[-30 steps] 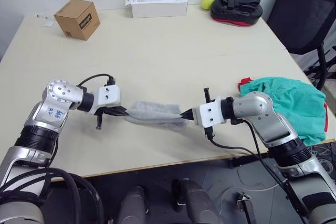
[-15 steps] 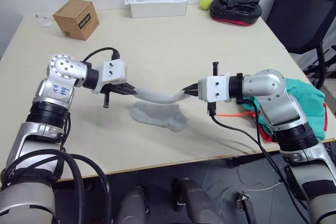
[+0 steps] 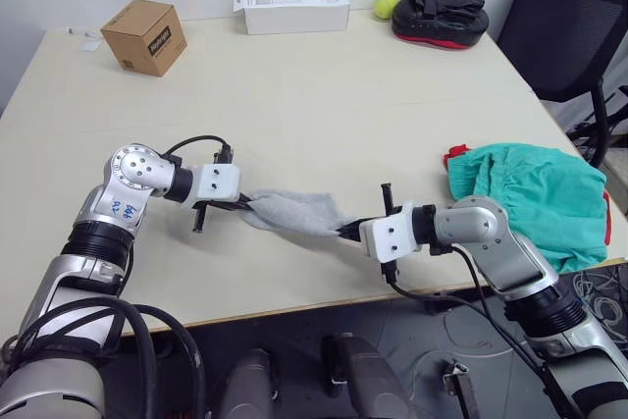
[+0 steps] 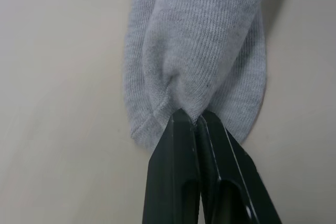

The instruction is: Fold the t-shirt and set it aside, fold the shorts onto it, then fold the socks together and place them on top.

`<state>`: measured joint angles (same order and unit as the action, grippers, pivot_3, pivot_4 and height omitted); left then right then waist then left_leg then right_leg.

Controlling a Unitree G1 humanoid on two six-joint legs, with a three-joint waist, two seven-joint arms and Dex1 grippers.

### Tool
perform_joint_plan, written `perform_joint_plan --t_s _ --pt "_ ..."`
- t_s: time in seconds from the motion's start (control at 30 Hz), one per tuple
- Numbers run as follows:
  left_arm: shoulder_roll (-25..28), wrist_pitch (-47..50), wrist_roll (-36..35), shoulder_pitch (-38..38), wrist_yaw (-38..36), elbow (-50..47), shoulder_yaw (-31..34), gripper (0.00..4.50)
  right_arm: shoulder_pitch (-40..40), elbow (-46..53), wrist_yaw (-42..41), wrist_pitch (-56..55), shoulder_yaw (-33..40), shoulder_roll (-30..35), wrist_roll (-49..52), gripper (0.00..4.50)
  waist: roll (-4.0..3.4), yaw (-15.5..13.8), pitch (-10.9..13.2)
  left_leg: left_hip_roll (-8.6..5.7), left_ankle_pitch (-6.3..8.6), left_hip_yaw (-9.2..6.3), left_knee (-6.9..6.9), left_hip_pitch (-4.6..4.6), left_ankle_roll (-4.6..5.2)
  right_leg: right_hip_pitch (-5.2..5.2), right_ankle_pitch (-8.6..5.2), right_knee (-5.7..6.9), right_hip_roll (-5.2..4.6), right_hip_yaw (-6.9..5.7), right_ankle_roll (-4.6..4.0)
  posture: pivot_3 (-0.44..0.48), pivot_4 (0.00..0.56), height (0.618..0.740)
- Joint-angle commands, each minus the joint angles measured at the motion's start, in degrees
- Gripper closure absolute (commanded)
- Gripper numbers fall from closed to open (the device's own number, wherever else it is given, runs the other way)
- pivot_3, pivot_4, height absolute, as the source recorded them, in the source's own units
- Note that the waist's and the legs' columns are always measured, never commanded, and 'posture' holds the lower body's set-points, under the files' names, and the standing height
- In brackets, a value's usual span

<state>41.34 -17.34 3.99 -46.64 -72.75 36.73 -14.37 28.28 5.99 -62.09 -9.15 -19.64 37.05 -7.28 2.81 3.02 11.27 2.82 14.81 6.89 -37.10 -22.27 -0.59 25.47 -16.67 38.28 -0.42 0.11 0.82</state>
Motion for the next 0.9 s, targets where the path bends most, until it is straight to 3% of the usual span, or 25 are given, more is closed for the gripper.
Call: perform_joint_plan --t_s 0.03,0.07,0.17,0.37,0.5,0.6,0.83,0.9 --pt "1.09 3.51 -1.42 -0.83 -2.12 -0.28 1.44 4.27 0.35 0.49 0.35 -1.15 0.85 0.29 0.86 4.50 0.00 0.03 0.00 0.00 0.00 0.00 0.00 0.00 0.00 0.00 0.00 0.01 0.00 0.00 0.00 0.000 0.150 0.740" --pt "1.27 4.61 -1.90 -0.83 -2.95 -0.72 1.62 4.03 0.46 0.44 0.11 -1.01 0.87 0.18 1.28 4.50 0.00 0.04 0.00 0.00 0.00 0.00 0.00 0.01 -0.01 0.00 0.00 0.02 0.01 0.00 0.00 0.000 0.150 0.740" --pt "2.36 8.72 -3.62 -0.71 -5.85 -2.73 2.45 3.22 0.76 0.60 -0.58 -0.91 1.15 0.22 2.43 3.88 0.00 0.05 0.00 0.00 -0.01 0.00 -0.01 0.01 -0.02 0.00 0.00 0.03 0.02 -0.01 0.00 0.000 0.150 0.740" --pt "6.49 24.87 -9.36 -0.45 -12.07 -10.02 5.43 1.30 1.62 1.53 -2.44 -0.41 3.41 1.35 7.06 1.84 0.00 0.07 0.00 0.01 -0.02 -0.03 -0.01 -0.02 -0.03 0.01 0.00 0.02 0.02 -0.02 0.00 0.000 0.150 0.740" --pt "8.50 28.88 -10.97 1.46 -11.80 -14.50 7.14 0.03 2.82 1.37 -2.87 2.11 5.12 1.56 9.72 1.83 0.00 0.02 0.00 0.00 -0.02 -0.02 -0.02 -0.01 -0.04 0.00 -0.01 0.02 0.00 -0.01 0.01 0.000 0.150 0.740" --pt "8.37 34.42 -13.12 3.08 -9.72 -18.91 8.86 0.03 5.09 0.07 -2.90 7.64 6.28 0.69 12.77 1.83 0.00 0.03 0.00 0.01 -0.02 -0.03 -0.02 0.00 -0.04 0.00 -0.01 0.05 -0.01 0.00 0.01 0.000 0.150 0.740" --pt "6.33 32.27 -10.45 4.79 -4.70 -20.27 6.77 0.00 8.15 -4.57 -3.31 9.87 4.19 -1.96 12.03 4.20 0.00 -0.04 0.00 0.00 -0.03 -0.06 -0.02 -0.01 -0.05 0.01 -0.02 0.06 -0.01 0.00 -0.01 0.000 0.150 0.740" --pt "5.53 32.01 -9.94 4.26 -4.21 -19.56 6.18 0.00 8.59 -5.56 -3.66 9.34 3.63 -2.39 11.47 4.20 0.00 -0.06 0.00 0.00 -0.02 -0.05 -0.03 -0.01 -0.03 0.01 -0.02 0.06 -0.01 0.00 -0.01 0.000 0.150 0.740"
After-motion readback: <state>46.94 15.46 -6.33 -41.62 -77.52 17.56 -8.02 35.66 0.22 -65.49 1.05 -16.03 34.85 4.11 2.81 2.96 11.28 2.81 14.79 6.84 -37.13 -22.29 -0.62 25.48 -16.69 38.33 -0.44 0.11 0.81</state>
